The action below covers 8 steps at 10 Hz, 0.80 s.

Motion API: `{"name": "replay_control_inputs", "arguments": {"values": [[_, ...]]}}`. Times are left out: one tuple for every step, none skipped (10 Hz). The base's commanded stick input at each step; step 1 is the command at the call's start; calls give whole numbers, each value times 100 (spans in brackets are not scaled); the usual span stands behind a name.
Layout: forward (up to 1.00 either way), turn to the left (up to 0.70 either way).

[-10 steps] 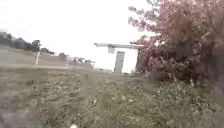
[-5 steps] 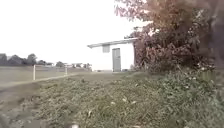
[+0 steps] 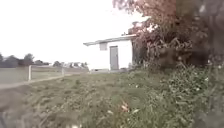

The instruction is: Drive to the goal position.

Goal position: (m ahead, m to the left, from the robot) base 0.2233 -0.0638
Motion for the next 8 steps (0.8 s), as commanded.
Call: {"name": "replay_control_inputs", "arguments": {"values": [[70,0],[70,0],[70,0],[70,0],[70,0],[70,0],[70,0],[70,0]]}}
